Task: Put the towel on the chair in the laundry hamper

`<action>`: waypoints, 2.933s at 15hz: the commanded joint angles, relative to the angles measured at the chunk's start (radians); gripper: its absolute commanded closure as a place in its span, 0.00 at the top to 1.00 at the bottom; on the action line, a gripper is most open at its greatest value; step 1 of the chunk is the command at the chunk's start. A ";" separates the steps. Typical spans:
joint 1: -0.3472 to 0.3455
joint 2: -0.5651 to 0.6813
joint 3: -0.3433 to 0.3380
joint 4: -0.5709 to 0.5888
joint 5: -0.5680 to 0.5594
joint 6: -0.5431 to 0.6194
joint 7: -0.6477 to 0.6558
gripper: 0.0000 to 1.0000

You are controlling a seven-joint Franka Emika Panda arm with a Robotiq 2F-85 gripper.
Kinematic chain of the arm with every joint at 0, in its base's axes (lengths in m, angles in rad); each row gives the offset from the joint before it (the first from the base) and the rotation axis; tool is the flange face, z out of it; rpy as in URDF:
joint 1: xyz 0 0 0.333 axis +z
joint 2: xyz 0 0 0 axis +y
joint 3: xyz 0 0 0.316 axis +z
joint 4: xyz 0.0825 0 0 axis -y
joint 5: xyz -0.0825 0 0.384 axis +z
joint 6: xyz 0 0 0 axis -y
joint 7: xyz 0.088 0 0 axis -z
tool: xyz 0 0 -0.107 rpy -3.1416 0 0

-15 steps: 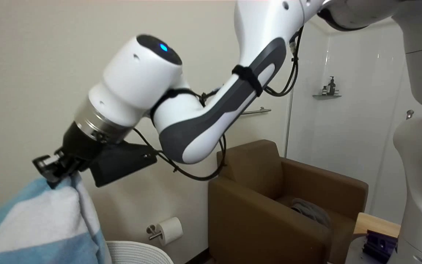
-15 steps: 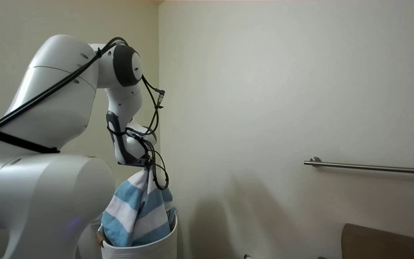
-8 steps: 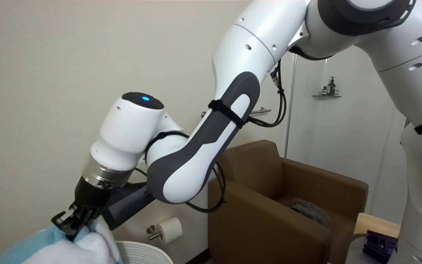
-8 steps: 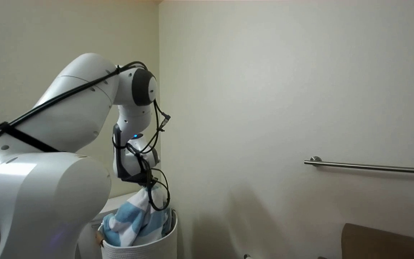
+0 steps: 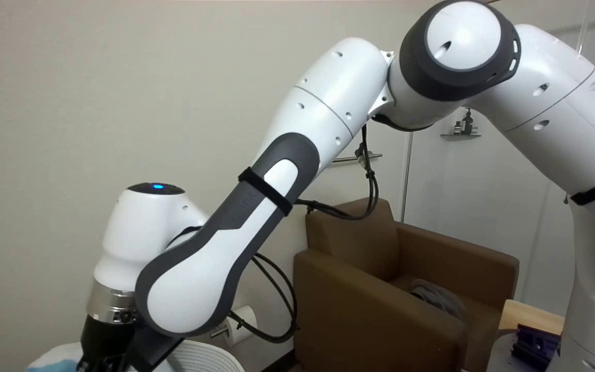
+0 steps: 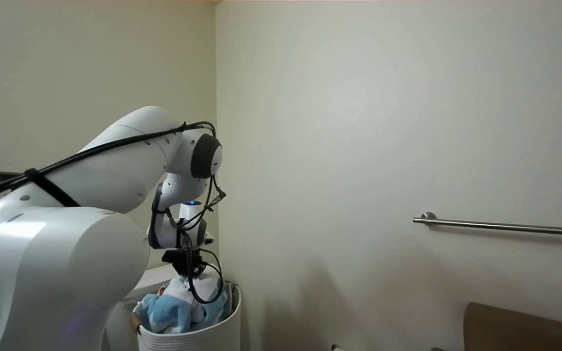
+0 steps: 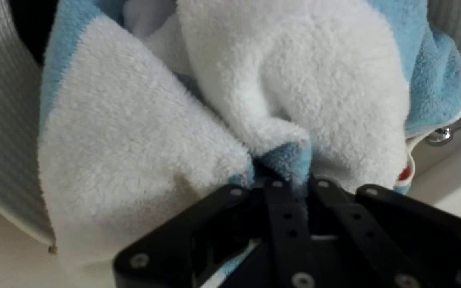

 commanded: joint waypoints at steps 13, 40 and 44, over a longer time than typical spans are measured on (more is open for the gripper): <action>0.142 -0.192 -0.210 -0.014 0.132 -0.130 -0.190 1.00; -0.297 -1.205 -0.557 -1.156 -0.415 0.188 0.299 1.00; -0.307 -1.065 -0.685 -1.104 -0.507 0.428 0.273 1.00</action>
